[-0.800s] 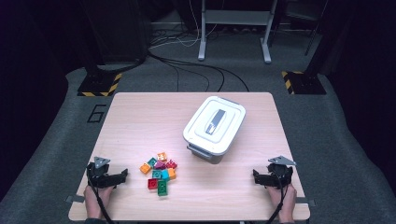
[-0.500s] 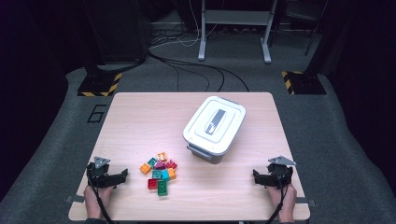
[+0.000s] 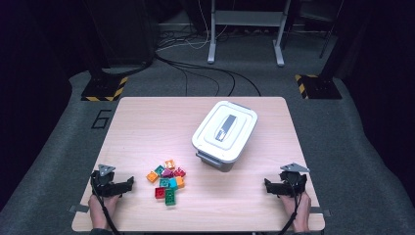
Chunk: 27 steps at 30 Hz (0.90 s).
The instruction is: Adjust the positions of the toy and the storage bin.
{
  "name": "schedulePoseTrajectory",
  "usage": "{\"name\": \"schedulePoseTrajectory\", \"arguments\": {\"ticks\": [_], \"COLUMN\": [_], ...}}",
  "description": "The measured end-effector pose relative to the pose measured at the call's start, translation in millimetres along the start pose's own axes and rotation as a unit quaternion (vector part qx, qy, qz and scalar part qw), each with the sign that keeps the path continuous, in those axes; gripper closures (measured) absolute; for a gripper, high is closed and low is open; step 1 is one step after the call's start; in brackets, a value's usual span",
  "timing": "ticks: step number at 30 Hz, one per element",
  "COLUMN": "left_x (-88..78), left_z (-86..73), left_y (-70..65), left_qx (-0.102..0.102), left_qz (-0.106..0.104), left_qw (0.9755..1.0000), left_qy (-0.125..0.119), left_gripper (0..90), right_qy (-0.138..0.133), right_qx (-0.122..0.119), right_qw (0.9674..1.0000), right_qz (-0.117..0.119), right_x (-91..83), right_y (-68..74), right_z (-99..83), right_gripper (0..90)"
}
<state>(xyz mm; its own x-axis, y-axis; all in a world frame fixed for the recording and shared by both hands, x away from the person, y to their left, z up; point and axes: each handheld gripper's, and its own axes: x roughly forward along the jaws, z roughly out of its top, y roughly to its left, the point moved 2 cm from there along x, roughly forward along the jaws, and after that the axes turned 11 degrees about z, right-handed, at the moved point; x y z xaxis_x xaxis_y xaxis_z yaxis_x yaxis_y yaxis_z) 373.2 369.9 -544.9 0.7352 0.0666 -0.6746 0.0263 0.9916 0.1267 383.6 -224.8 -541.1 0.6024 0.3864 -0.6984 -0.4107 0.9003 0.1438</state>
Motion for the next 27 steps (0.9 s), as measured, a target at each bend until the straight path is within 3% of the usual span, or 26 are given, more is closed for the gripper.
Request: {"name": "schedulePoseTrajectory", "arguments": {"ticks": [6, 9, 11, 19, 27], "left_x": [0.0, -0.4, -0.4, -0.5, -0.4], "left_z": [0.0, -0.2, -0.2, -0.3, -0.3], "left_y": [0.0, 0.0, -0.1, -0.1, -0.1], "left_qx": [0.0, 0.0, 0.0, 0.001, 0.001], "left_qz": [0.0, 0.0, 0.0, 0.0, 0.0], "left_qw": [1.0, 1.0, 1.0, 1.0, 1.0], "left_qy": [0.0, 0.0, 0.0, -0.001, -0.001], "left_gripper": [3.8, 4.0, 4.0, 4.1, 4.3], "right_qy": [0.006, -0.004, -0.005, -0.018, -0.017], "right_qx": [0.006, 0.006, 0.005, -0.014, -0.032], "right_qw": [0.9998, 0.9993, 0.9992, 0.9981, 0.9969], "right_qz": [0.017, 0.037, 0.039, 0.057, 0.069], "right_x": [-5.9, -14.2, -16.2, -29.1, -32.5], "right_y": [4.5, 11.9, 14.2, 32.9, 42.8], "right_z": [10.2, 18.5, 20.7, 41.4, 57.6], "right_gripper": [0.0, 0.0, 0.0, 0.0, 0.0]}}
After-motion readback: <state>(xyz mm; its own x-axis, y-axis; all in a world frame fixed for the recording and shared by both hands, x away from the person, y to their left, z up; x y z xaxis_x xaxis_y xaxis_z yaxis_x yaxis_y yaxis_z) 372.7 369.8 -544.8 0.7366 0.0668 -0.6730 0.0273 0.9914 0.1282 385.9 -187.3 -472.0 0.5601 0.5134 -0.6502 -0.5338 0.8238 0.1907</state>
